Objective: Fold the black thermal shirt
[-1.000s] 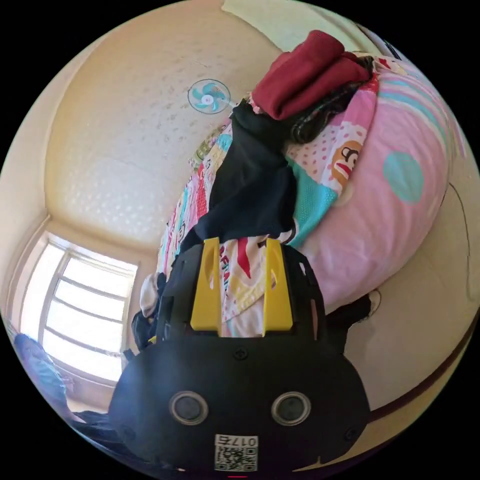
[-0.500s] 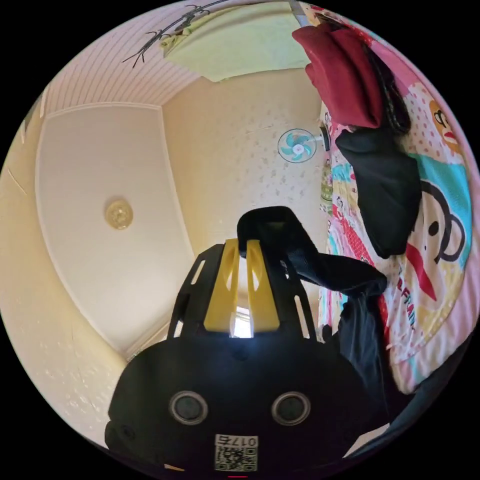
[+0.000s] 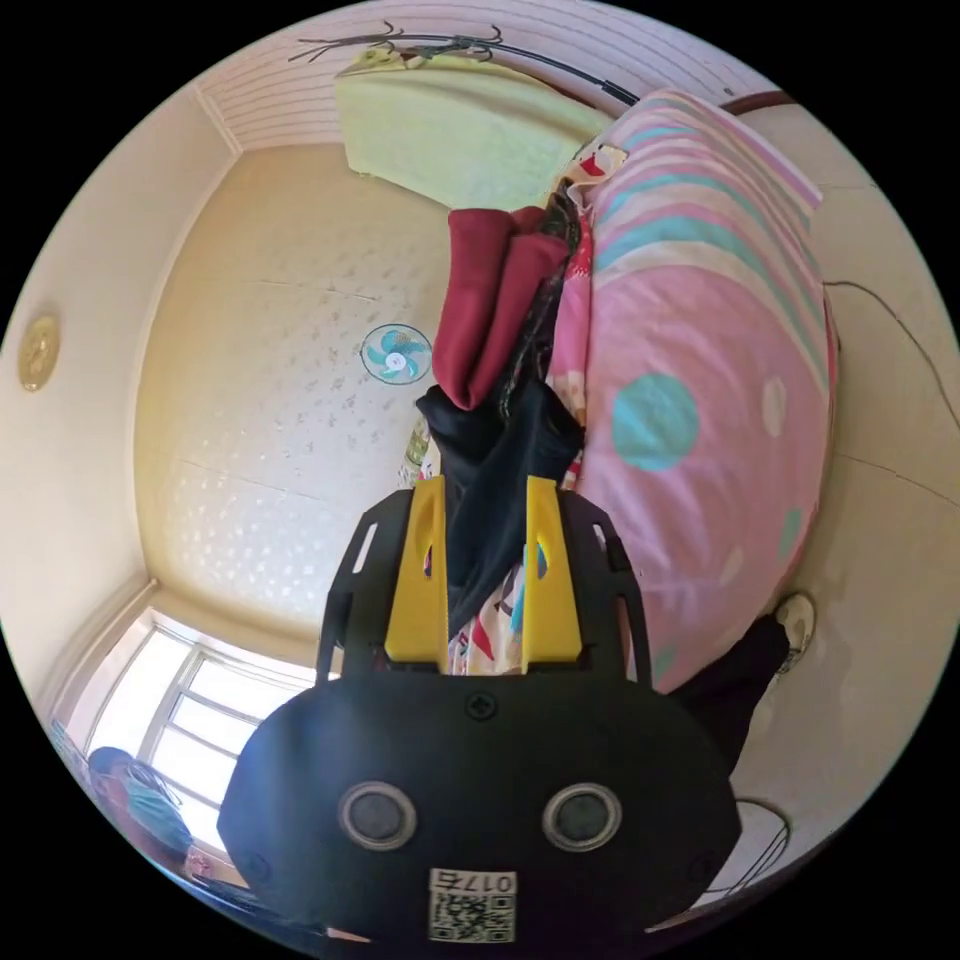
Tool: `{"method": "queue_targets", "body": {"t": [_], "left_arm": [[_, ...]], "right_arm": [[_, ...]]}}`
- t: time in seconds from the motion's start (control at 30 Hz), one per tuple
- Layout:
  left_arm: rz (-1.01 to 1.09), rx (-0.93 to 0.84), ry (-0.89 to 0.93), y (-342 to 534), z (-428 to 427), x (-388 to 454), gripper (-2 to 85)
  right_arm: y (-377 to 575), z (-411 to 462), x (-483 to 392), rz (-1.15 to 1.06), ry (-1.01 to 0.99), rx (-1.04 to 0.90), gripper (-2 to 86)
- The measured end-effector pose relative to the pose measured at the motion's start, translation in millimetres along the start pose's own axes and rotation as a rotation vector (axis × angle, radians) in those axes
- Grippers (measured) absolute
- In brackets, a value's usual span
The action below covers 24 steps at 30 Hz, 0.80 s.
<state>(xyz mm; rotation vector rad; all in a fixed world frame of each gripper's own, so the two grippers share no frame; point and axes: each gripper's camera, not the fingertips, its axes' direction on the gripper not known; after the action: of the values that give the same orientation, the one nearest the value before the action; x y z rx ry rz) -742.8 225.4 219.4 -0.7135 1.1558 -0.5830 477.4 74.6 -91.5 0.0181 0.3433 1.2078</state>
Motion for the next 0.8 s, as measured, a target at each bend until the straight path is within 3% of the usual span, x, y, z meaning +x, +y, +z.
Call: {"method": "queue_targets", "body": {"t": [0.33, 0.37, 0.47, 0.6, 0.73, 0.8], "left_arm": [[-0.005, 0.006, 0.020, -11.5, -20.6, 8.0, -0.4], [-0.006, 0.007, 0.025, -13.1, -22.9, 8.3, -0.4], [-0.013, 0.004, 0.044, -18.0, -28.3, 7.4, -0.4], [-0.020, 0.004, 0.072, -23.9, -35.2, 5.8, -0.4], [-0.027, 0.007, 0.088, -31.2, -43.1, 5.0, -0.4], [-0.027, 0.009, 0.085, -34.5, -46.2, 5.5, -0.4]], "right_arm": [[14.2, 41.1, 12.4, 0.102, 0.140, 0.062, 6.4], [17.1, 40.2, -0.2, 0.122, 0.063, 0.092, 5.0], [44.6, 53.1, -102.2, -0.108, -0.144, 0.090, 3.9], [157.2, 124.3, -277.0, -0.485, -0.335, -0.136, 3.5], [291.3, 216.4, -345.9, -0.541, -0.476, -0.351, 3.8], [388.5, 289.2, -357.7, -0.602, -0.509, -0.548, 4.4]]}}
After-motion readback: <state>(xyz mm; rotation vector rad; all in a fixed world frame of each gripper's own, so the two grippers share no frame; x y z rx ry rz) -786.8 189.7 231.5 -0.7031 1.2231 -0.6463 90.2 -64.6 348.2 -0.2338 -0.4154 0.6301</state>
